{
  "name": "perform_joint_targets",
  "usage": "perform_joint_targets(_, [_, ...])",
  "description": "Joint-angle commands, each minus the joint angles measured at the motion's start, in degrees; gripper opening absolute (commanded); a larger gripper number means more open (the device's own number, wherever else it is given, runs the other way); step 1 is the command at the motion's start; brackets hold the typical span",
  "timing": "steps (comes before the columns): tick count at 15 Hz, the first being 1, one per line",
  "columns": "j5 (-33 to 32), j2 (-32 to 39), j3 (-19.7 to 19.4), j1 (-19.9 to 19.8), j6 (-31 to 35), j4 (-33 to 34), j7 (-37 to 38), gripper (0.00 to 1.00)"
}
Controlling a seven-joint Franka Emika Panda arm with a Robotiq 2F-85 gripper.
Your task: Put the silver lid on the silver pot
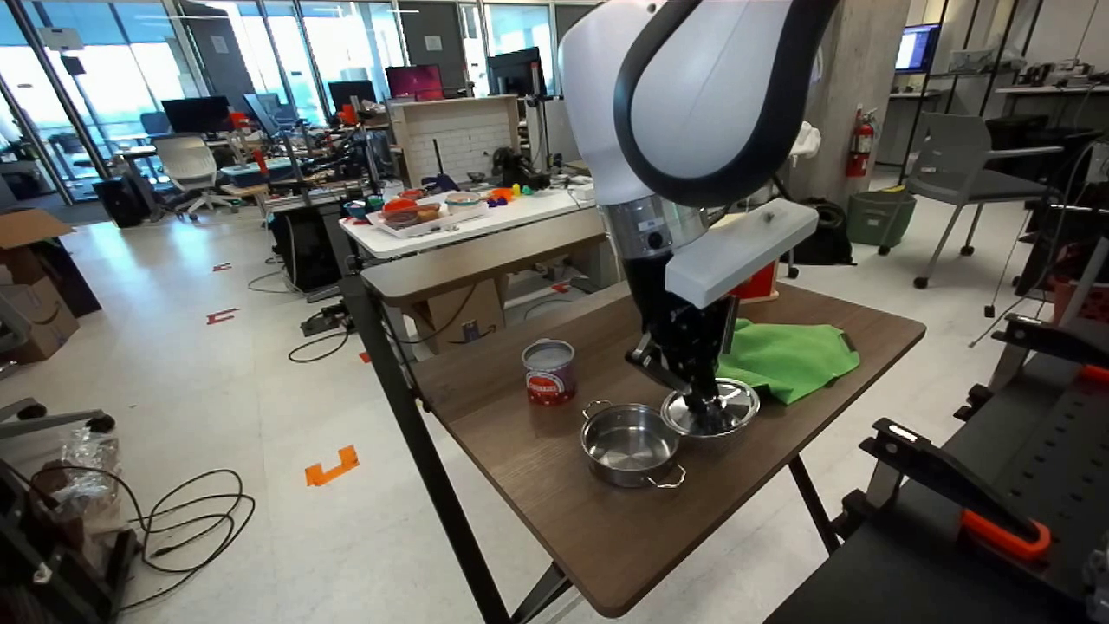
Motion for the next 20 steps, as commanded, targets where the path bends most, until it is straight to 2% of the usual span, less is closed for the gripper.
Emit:
perform_joint_targets(1, [-0.7, -1.1, 1.3, 0.4, 2.8, -1.8, -0.3, 0.05])
perform_joint_targets(10, [0.2, -0.2, 2.8, 1.2, 12.6, -2.3, -0.5, 0.05])
perform_joint_targets(20, [0.8, 2.4, 2.4, 2.4, 18.5, -1.3, -1.0, 0.05])
